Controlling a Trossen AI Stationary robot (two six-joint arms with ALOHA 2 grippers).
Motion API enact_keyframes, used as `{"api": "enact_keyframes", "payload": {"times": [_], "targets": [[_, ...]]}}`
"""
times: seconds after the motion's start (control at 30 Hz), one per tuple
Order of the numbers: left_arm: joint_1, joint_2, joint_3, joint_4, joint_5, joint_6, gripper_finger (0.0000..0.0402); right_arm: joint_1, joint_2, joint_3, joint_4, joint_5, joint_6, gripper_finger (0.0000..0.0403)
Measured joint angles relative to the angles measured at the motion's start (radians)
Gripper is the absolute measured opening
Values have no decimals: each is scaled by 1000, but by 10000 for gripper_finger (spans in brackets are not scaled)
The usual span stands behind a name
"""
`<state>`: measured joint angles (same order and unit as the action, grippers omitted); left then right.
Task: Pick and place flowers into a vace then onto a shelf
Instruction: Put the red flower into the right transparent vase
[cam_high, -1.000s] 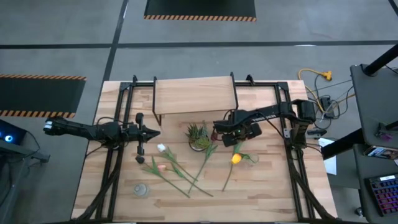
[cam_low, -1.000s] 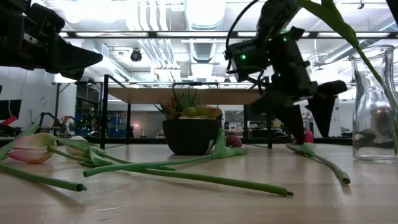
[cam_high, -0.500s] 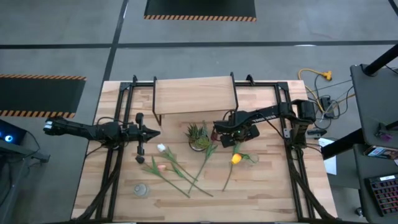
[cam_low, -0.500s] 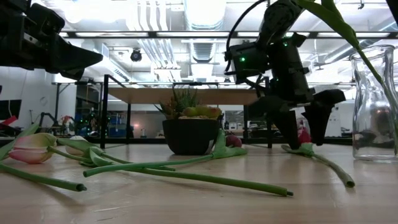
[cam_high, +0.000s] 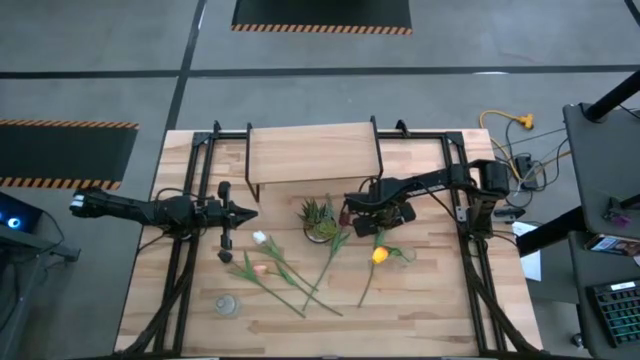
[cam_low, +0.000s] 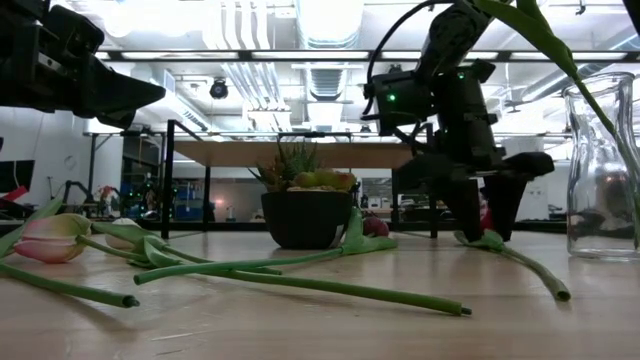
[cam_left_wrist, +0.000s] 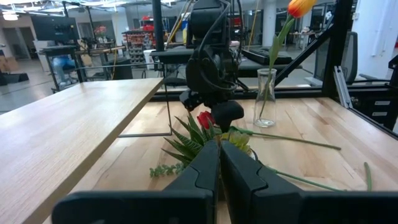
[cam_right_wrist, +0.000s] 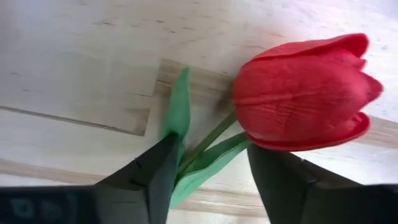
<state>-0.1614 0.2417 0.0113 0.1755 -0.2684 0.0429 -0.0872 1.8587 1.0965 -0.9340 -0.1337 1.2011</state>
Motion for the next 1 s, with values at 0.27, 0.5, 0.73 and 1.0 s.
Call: {"api": "enact_keyframes", "payload": {"times": [0.27,0.5,0.73,1.0], "targets": [[0,0,0,0,0,0,0,3,5,21,-9,-5,-44,85],[0,0,0,0,0,0,0,3,5,16,-5,-24,-73,15],[0,0,0,0,0,0,0,2,4,29,-11,-25,-91,9],[0,0,0,0,0,0,0,2,2,78,-9,-24,-118,9]]}}
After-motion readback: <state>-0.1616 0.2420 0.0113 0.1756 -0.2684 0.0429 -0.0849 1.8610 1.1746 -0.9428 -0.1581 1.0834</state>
